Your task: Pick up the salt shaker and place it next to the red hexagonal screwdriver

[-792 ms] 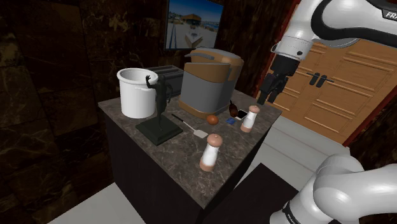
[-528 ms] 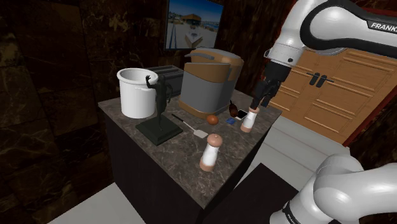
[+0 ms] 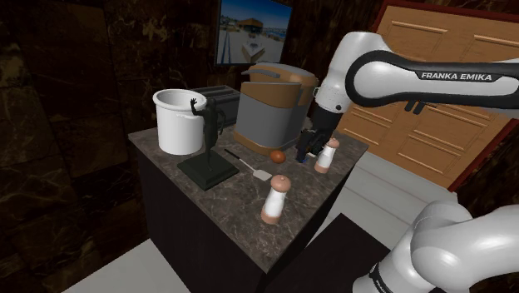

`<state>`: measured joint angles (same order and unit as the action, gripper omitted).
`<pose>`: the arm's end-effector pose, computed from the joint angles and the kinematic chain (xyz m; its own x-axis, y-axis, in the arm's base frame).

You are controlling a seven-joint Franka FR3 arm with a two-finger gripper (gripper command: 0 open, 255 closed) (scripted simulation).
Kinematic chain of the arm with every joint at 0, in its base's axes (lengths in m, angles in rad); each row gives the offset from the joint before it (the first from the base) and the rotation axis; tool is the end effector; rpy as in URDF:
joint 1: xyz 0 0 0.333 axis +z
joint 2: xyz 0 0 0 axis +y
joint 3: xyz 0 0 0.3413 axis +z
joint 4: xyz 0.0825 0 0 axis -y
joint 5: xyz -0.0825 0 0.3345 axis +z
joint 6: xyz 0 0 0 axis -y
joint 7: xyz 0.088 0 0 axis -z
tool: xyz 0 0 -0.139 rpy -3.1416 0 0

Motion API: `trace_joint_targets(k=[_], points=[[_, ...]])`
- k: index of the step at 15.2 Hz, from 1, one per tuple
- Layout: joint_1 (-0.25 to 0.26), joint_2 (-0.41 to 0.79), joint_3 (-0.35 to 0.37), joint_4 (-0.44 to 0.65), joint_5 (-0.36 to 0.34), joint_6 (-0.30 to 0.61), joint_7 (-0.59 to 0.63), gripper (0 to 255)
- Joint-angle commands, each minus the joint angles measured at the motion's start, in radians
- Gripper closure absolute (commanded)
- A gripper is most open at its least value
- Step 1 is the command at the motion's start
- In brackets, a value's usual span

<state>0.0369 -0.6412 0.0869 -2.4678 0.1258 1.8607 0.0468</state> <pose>0.2955 0.0548 0.5145 0.9993 0.0256 0.0286 0.0276 -0.9971 -0.0711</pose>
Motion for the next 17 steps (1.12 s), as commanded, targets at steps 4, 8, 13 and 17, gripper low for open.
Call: trace_joint_targets(k=[4, 8, 13, 17], points=[[0.012, 0.136, 0.073, -0.036, -0.013, 0.2, 0.043, 0], [0.012, 0.221, 0.108, -0.048, -0.032, 0.307, 0.069, 0], [0.011, 0.259, 0.114, -0.086, -0.032, 0.384, 0.072, 0], [0.011, 0.273, 0.117, -0.097, -0.033, 0.408, 0.073, 0]])
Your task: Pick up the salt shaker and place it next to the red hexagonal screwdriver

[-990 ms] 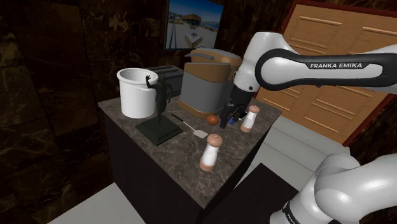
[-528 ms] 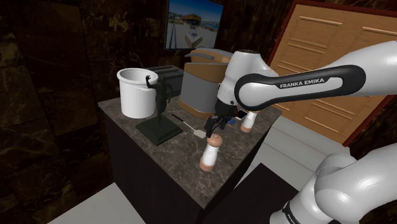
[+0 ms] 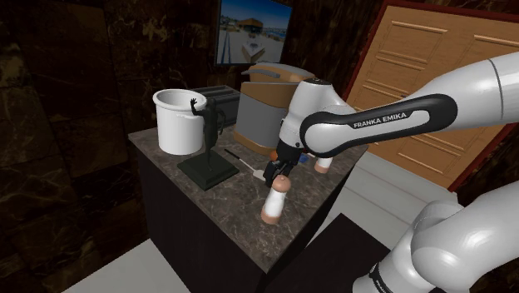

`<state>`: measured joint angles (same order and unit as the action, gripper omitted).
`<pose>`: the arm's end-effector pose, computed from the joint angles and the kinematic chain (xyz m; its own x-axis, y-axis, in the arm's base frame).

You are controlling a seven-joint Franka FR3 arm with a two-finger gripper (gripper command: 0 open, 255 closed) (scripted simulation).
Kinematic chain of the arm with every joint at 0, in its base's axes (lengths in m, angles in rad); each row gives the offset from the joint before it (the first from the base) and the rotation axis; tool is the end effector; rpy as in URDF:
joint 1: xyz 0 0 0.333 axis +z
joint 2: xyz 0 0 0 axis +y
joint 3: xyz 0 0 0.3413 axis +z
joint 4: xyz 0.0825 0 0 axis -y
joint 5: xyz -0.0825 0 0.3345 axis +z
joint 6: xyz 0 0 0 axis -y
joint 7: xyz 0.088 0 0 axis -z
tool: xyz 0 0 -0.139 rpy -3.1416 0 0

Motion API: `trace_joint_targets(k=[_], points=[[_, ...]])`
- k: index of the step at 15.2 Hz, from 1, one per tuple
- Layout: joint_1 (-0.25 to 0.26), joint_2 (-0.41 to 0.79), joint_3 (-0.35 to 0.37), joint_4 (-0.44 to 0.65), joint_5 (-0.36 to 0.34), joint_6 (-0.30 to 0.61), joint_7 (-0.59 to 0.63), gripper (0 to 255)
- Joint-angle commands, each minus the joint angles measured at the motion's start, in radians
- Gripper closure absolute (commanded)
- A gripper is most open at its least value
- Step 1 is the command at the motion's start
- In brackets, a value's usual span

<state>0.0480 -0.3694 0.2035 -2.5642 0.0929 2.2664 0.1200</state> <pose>0.3588 0.0982 0.4172 0.9959 0.0628 0.0658 0.0636 -0.9979 -0.0100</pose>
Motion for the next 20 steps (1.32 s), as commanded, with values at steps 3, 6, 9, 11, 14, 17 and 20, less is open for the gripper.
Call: trace_joint_targets(k=[3, 6, 9, 11, 14, 17, 20], points=[[0.0, 0.001, 0.0, -0.001, 0.0, 0.003, 0.0, 0], [0.0, 0.001, 0.0, -0.001, 0.0, 0.002, 0.0, 255], [0.0, 0.001, 0.0, -0.001, 0.0, 0.003, 0.0, 255], [0.0, 0.001, 0.001, -0.001, 0.0, 0.003, 0.001, 255], [0.0, 0.001, 0.001, -0.001, 0.0, 0.003, 0.001, 255], [0.0, -0.014, -0.003, 0.015, 0.0, -0.028, -0.001, 255], [0.0, -0.034, -0.006, 0.041, 0.0, -0.074, -0.003, 255]])
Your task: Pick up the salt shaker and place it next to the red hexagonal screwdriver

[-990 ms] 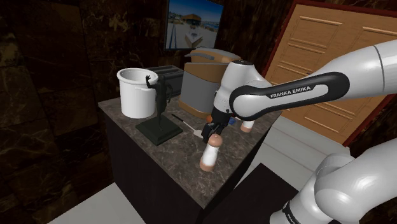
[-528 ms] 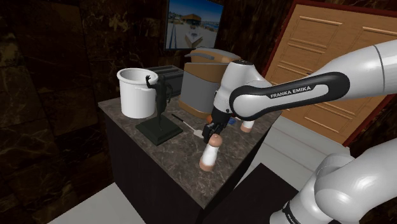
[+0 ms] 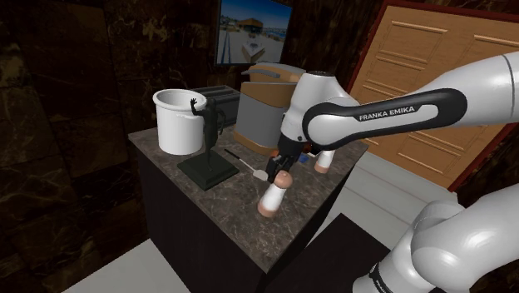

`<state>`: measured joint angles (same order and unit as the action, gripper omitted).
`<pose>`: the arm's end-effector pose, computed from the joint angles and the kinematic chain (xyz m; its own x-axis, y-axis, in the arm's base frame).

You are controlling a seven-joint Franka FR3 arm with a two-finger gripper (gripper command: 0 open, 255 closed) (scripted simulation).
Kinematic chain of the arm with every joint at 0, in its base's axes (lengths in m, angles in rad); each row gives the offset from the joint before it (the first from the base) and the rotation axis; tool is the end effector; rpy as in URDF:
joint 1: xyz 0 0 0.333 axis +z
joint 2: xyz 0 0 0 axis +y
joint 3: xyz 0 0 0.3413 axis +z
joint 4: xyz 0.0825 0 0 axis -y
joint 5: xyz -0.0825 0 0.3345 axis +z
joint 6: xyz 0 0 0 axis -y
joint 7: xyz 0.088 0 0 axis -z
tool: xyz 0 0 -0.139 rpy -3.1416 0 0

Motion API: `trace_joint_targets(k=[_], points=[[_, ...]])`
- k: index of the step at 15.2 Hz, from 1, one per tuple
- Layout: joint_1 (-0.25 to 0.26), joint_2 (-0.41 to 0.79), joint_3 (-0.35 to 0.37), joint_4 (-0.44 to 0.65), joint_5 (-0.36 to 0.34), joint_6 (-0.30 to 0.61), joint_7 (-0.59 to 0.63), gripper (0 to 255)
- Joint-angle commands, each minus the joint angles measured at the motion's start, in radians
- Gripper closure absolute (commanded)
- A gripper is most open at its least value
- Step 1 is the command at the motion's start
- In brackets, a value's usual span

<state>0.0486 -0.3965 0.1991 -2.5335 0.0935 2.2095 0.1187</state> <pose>0.3565 0.0981 0.4345 0.9958 0.0627 0.0665 0.0635 -0.9979 -0.0101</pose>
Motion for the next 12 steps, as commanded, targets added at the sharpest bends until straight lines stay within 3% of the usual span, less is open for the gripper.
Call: trace_joint_targets(k=[1, 12], points=[[0.0, -0.013, -0.003, 0.019, 0.0, -0.032, -0.002, 255], [-0.002, -0.062, -0.015, 0.131, -0.004, -0.192, -0.003, 255]])
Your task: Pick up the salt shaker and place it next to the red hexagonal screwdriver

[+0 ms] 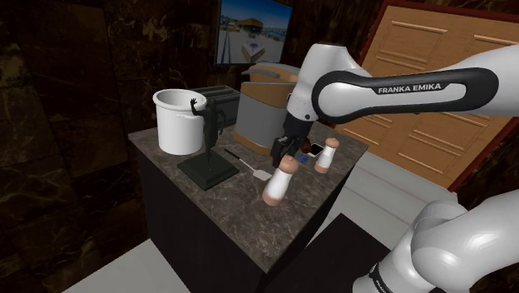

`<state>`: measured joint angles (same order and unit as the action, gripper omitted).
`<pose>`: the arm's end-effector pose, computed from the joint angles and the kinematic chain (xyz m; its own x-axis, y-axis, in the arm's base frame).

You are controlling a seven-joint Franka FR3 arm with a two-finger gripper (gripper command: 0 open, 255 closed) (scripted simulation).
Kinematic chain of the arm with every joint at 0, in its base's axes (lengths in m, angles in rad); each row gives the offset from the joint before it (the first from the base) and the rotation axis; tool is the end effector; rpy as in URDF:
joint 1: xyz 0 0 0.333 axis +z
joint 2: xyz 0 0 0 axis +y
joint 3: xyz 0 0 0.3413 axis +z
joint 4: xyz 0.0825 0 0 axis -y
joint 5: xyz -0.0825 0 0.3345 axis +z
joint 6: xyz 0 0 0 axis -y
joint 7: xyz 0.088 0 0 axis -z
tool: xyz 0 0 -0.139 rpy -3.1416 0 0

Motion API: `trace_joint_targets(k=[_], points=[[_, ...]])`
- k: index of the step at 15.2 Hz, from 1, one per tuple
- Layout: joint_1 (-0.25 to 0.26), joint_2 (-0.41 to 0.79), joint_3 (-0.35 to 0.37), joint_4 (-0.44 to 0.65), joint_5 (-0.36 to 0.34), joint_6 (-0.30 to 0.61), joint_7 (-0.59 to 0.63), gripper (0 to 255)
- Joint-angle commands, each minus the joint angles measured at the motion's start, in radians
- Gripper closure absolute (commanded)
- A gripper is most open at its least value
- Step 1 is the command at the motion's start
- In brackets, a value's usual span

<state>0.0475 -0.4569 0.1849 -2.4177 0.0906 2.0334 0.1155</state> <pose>0.3507 0.0971 0.4893 0.9958 0.0627 0.0664 0.0635 -0.9979 -0.0101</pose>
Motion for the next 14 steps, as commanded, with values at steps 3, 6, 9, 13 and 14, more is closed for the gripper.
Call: trace_joint_targets(k=[3, 6, 9, 13, 14], points=[[-0.001, -0.009, -0.004, 0.049, -0.002, -0.058, 0.0, 255], [-0.002, -0.015, -0.007, 0.085, -0.004, -0.1, 0.0, 255], [-0.003, -0.018, -0.009, 0.123, -0.006, -0.141, 0.001, 255], [-0.004, -0.019, -0.012, 0.175, -0.008, -0.195, 0.002, 255], [-0.005, -0.019, -0.013, 0.189, -0.009, -0.208, 0.002, 255]])
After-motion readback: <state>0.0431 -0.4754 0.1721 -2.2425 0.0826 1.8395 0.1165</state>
